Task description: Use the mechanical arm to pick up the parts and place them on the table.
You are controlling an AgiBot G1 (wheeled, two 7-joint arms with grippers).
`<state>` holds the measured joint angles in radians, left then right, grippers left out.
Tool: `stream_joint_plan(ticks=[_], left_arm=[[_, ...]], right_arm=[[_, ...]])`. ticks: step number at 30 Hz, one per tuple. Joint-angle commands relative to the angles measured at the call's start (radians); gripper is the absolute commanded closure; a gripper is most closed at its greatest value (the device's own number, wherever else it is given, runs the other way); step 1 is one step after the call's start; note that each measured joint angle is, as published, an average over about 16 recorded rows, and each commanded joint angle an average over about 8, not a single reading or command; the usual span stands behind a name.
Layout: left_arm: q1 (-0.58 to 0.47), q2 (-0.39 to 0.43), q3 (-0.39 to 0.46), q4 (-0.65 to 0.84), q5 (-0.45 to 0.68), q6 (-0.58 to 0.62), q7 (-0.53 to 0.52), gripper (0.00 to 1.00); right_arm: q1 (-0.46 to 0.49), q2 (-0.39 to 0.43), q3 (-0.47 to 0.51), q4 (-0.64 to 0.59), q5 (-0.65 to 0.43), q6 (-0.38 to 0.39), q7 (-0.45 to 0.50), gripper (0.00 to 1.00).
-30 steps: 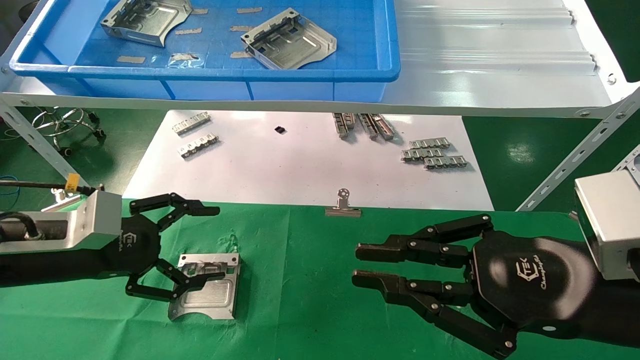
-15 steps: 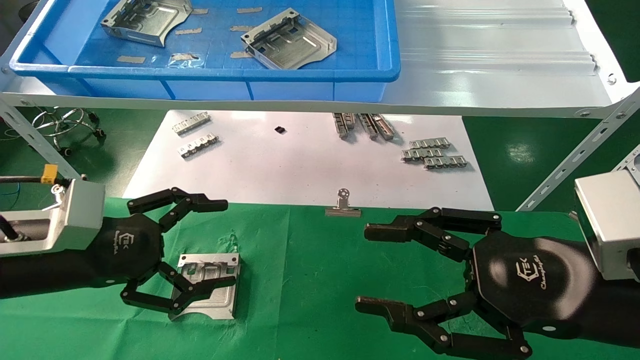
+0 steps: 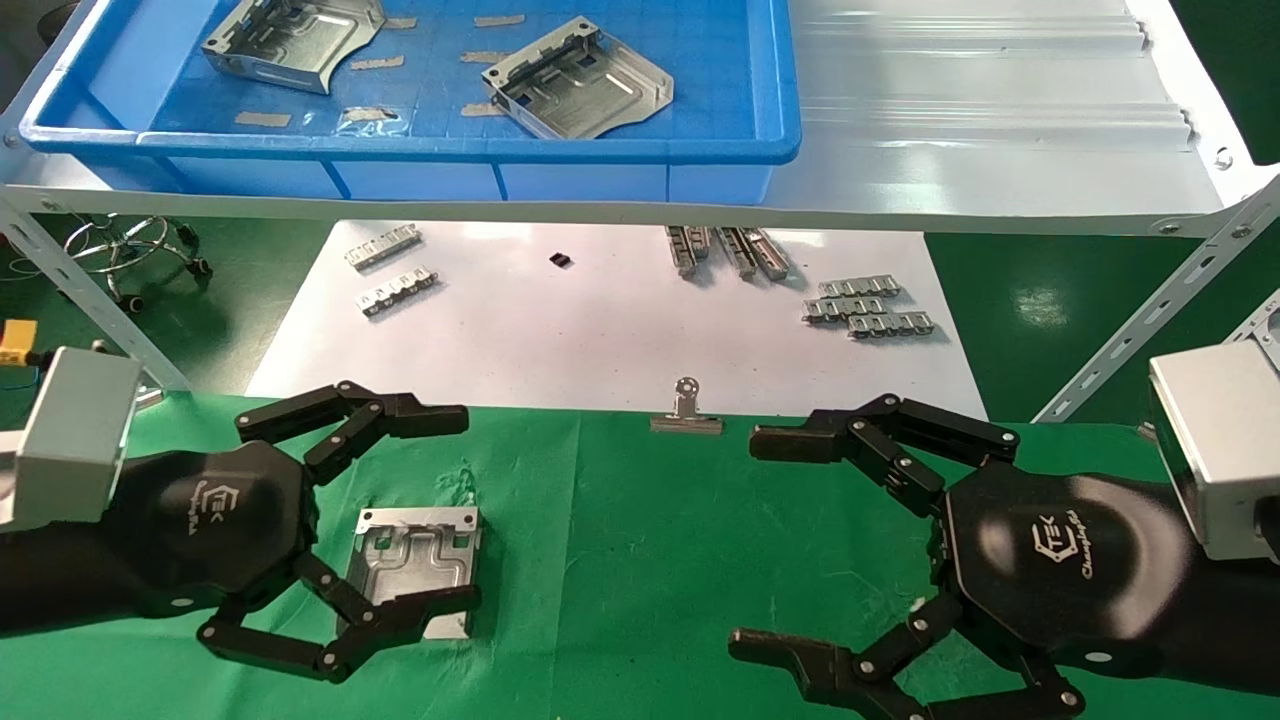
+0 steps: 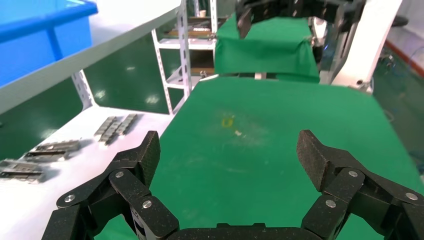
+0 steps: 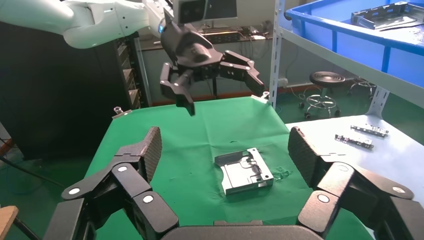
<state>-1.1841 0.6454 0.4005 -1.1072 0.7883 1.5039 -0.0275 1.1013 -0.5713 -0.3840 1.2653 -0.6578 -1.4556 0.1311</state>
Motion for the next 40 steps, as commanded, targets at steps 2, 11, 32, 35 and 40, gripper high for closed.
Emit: stream_joint_plan(ticks=[2, 11, 32, 35, 40], left_arm=[[0.028, -0.009, -0.031, -0.045, -0.015, -0.002, -0.041, 0.0], [0.103, -0.032, -0.114, -0.167, -0.054, -0.007, -0.15, 0.0], [0.114, -0.036, -0.126, -0.184, -0.062, -0.009, -0.163, 0.0], [0.113, -0.036, -0.125, -0.182, -0.061, -0.009, -0.162, 0.0], [0.112, -0.035, -0.123, -0.18, -0.06, -0.009, -0.161, 0.0]], right_arm=[[0.0, 0.0, 0.0, 0.0, 0.0, 0.0, 0.0, 0.0], [0.0, 0.0, 0.0, 0.0, 0.0, 0.0, 0.0, 0.0], [0.0, 0.0, 0.0, 0.0, 0.0, 0.0, 0.0, 0.0], [0.0, 0.0, 0.0, 0.0, 0.0, 0.0, 0.0, 0.0], [0.0, 0.0, 0.0, 0.0, 0.0, 0.0, 0.0, 0.0]])
